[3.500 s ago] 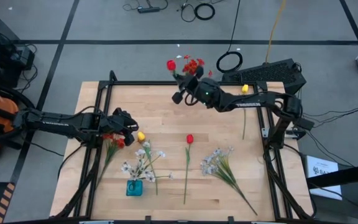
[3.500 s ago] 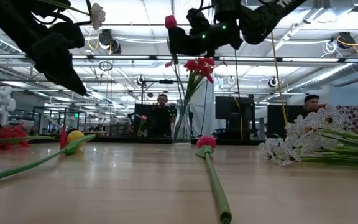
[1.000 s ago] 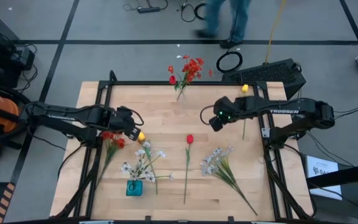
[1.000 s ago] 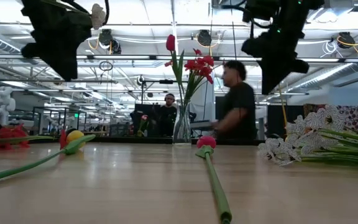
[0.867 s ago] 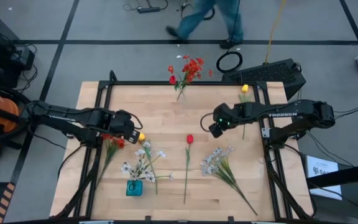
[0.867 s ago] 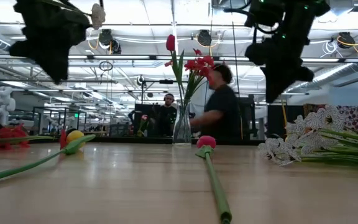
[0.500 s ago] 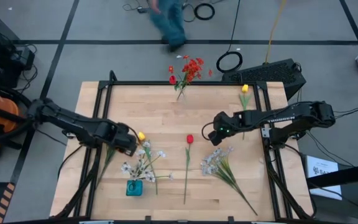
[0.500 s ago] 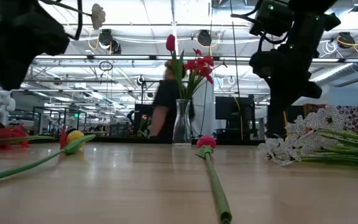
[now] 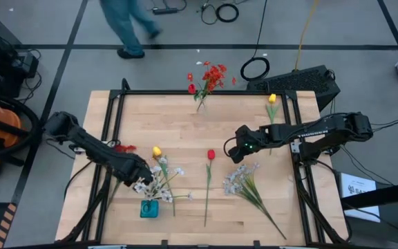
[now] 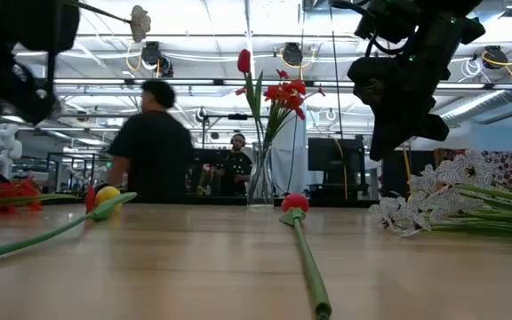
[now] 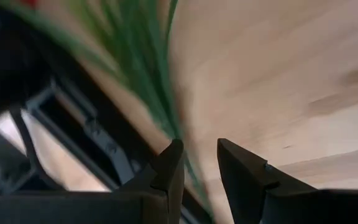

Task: Sort flowers into vase by color
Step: Put the red flowers into the transparent vase

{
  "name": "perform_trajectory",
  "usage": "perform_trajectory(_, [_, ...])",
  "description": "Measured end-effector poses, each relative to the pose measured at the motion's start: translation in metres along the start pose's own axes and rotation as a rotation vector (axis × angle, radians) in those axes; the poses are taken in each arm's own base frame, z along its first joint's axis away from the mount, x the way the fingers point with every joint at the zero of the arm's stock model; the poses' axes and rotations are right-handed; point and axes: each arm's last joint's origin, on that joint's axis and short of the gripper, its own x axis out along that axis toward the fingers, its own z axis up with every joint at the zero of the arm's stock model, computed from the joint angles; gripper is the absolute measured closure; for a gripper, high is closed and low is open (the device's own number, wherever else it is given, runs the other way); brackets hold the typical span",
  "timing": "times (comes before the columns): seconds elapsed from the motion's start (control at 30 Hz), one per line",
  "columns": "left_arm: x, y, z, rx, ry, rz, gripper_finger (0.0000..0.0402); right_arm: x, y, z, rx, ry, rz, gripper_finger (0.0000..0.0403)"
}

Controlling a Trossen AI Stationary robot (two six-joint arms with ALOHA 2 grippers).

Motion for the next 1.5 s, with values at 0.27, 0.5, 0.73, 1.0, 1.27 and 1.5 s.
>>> perform_trajectory(0.27, [0.027, 0.002, -0.006, -0.119, 0.036, 0.001, 0.0297, 0.000, 0.001, 0.001, 0.001, -0.005, 0.006, 0.0403])
perform_trajectory(0.5, [0.048, 0.009, -0.006, -0.192, 0.038, 0.025, 0.0297, 0.000, 0.001, 0.001, 0.001, -0.006, 0.009, 0.0403])
perform_trajectory(0.73, [0.046, 0.006, -0.010, -0.191, 0.071, 0.009, 0.0297, 0.000, 0.001, 0.001, 0.004, 0.000, 0.014, 0.0403])
perform_trajectory(1.0, [0.039, 0.008, -0.012, -0.207, 0.045, 0.052, 0.0297, 0.000, 0.001, 0.001, 0.002, 0.000, 0.017, 0.0403])
perform_trajectory(1.27, [0.047, 0.010, -0.009, -0.198, 0.036, 0.035, 0.0297, 0.000, 0.001, 0.001, 0.002, -0.001, 0.018, 0.0403])
perform_trajectory(1.5, [0.058, 0.011, -0.007, -0.234, 0.043, 0.003, 0.0297, 0.000, 0.001, 0.001, 0.002, 0.007, 0.024, 0.0403])
